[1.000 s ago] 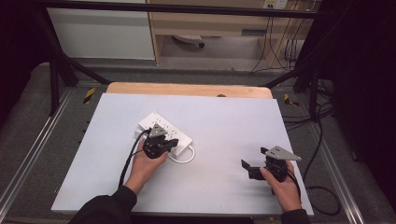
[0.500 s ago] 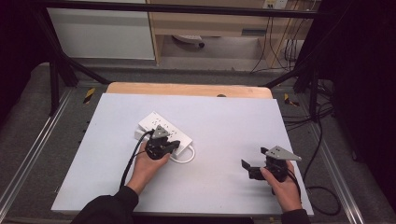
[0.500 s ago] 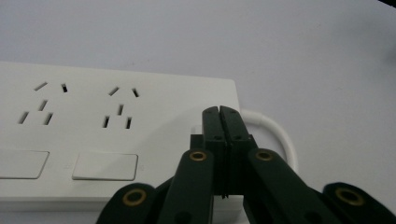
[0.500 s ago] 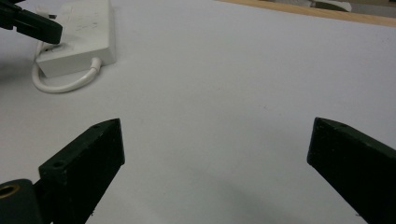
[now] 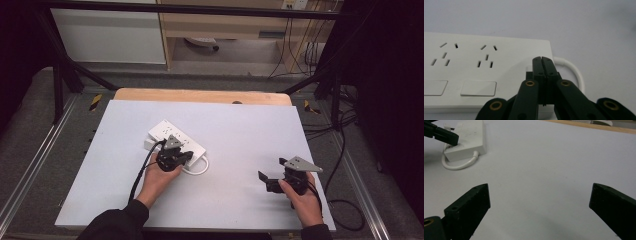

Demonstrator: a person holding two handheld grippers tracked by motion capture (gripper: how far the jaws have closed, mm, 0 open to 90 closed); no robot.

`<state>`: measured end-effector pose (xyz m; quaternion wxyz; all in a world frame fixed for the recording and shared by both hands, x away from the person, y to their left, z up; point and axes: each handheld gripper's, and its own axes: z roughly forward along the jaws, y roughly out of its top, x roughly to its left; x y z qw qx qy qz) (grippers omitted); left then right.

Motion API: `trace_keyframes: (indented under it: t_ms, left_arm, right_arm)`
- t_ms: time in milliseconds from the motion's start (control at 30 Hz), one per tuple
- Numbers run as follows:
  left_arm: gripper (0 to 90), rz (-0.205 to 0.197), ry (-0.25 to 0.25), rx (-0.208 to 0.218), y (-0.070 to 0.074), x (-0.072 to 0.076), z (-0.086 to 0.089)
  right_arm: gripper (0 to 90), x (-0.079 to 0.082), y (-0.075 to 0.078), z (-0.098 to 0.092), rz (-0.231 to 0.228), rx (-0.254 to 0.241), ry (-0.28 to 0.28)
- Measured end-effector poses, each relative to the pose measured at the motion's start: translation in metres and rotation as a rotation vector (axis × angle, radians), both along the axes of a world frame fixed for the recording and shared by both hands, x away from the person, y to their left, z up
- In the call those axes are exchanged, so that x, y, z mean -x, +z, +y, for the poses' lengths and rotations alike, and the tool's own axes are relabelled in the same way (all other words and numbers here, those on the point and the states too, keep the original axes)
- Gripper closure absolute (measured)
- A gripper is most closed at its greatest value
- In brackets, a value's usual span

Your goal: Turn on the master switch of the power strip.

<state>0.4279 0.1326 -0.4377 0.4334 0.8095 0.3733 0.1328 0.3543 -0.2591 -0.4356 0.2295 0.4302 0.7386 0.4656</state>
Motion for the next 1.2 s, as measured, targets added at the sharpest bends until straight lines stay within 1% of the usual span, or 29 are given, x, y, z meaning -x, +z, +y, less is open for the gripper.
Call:
trace_keyframes:
  t_ms: [100, 300, 400, 500, 633, 767, 1067, 1133, 1200]
  left_arm:
    - [90.0, -0.002, 0.000, -0.006, 0.000, 0.000, -0.001]
    - [90.0, 0.015, 0.007, 0.006, -0.001, -0.001, 0.000]
    - [90.0, 0.012, 0.008, 0.003, -0.001, -0.002, 0.000]
    - [90.0, 0.021, 0.011, 0.009, -0.001, -0.003, 0.002]
    - [90.0, 0.023, 0.011, 0.015, -0.001, -0.004, 0.002]
    - [90.0, 0.021, 0.014, 0.010, -0.001, -0.004, 0.002]
    - [90.0, 0.026, 0.001, 0.013, -0.001, -0.003, -0.001]
    - [90.0, 0.022, -0.006, 0.006, -0.001, -0.002, -0.005]
    - [90.0, 0.000, -0.010, -0.031, 0.000, 0.001, -0.008]
  right_arm:
    - [3.7, 0.000, 0.000, 0.000, 0.003, -0.003, 0.001]
    - [3.6, -0.001, 0.000, 0.000, 0.005, 0.002, 0.006]
    - [3.6, 0.000, 0.000, 0.000, 0.007, 0.000, 0.005]
    - [3.5, 0.000, 0.000, 0.000, 0.008, -0.002, 0.004]
    - [3.4, 0.000, 0.000, 0.000, 0.010, -0.003, 0.007]
    - [2.9, 0.000, 0.001, 0.001, 0.014, -0.009, 0.013]
    - [2.9, -0.001, 0.001, 0.000, 0.016, -0.006, 0.013]
    - [2.9, -0.001, 0.001, 0.000, 0.018, -0.004, 0.012]
    - [2.9, -0.001, 0.001, 0.000, 0.019, -0.005, 0.011]
